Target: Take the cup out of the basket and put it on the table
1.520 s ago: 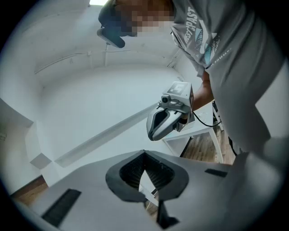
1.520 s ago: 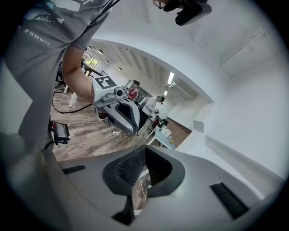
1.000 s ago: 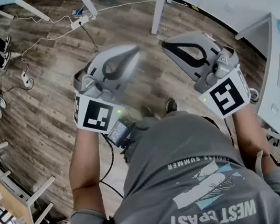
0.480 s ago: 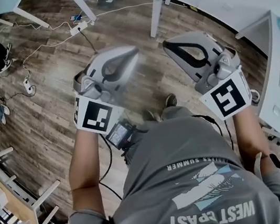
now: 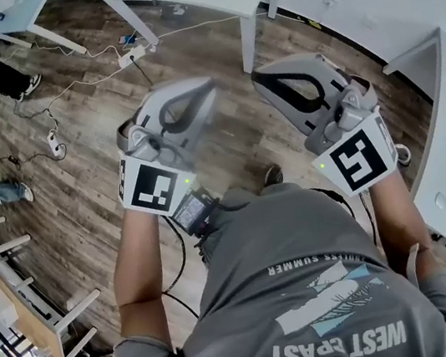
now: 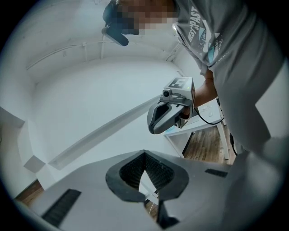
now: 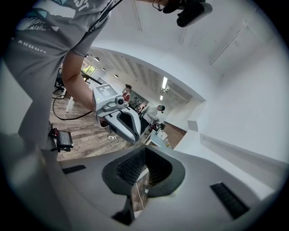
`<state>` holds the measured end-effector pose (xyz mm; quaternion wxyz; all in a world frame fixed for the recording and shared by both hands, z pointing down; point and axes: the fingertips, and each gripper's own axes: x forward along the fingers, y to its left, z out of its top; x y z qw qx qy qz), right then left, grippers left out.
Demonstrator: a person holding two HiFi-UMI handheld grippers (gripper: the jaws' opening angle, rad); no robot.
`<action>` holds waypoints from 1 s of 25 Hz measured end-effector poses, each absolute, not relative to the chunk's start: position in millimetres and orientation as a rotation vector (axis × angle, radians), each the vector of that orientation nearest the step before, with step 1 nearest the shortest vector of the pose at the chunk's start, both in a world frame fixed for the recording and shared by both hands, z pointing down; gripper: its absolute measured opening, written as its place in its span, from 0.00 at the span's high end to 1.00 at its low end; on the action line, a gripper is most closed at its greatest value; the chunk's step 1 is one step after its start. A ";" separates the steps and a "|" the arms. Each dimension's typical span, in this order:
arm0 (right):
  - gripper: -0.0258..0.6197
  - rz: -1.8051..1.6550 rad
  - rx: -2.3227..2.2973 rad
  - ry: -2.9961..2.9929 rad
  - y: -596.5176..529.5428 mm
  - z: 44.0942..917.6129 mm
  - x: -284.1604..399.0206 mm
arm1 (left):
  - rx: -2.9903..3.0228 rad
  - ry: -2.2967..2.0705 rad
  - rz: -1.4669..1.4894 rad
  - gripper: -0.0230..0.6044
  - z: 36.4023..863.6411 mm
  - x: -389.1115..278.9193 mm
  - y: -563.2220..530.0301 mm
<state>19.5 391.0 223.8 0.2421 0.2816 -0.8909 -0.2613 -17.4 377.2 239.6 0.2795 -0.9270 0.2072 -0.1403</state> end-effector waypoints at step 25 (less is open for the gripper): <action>0.94 -0.637 0.877 -2.334 243.5 235.1 -17.6 | -2.538 0.411 -0.280 0.95 250.5 -51.4 226.0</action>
